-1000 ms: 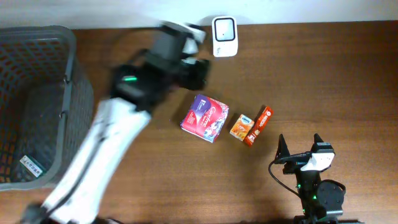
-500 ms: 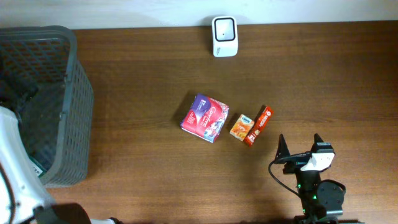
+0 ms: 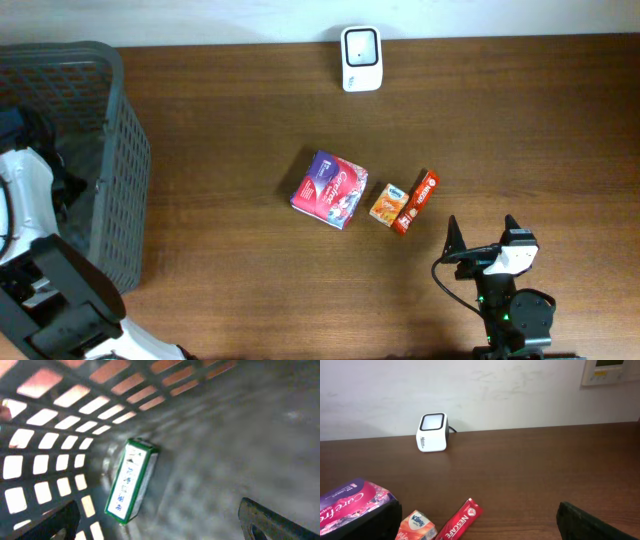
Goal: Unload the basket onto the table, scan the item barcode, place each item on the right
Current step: 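Grasp the green-white box in the basket with left gripper, then place the green-white box next to the Carefree pack and hold left arm raised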
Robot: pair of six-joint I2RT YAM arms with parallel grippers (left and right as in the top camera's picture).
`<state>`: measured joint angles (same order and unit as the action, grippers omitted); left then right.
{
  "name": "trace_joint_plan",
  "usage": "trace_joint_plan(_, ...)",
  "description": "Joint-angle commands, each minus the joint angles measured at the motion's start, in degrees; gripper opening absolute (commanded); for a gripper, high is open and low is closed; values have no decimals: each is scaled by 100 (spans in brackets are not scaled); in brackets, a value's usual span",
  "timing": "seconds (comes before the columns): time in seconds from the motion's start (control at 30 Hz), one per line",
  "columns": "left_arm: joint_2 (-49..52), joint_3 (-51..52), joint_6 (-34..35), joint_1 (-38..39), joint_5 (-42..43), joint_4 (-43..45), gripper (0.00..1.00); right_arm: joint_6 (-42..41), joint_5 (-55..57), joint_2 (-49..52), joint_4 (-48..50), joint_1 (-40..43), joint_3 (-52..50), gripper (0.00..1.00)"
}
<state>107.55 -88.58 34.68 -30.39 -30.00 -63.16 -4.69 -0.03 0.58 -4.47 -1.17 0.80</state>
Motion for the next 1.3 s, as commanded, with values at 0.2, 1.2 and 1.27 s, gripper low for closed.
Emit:
trace_joint_plan(0.2,87,981,286,-608,-175,437,100,-2,28,-37,-17,-33,-48,99)
trace_joint_plan(1.2,330,-1993,-870,-850,2894,-354,2,-2,28,-37,-17,-33,-48,98)
trace_joint_plan(1.27,155,-3300,-870,-848,3250,-761,2,-2,31,-37,-15,-33,-48,98)
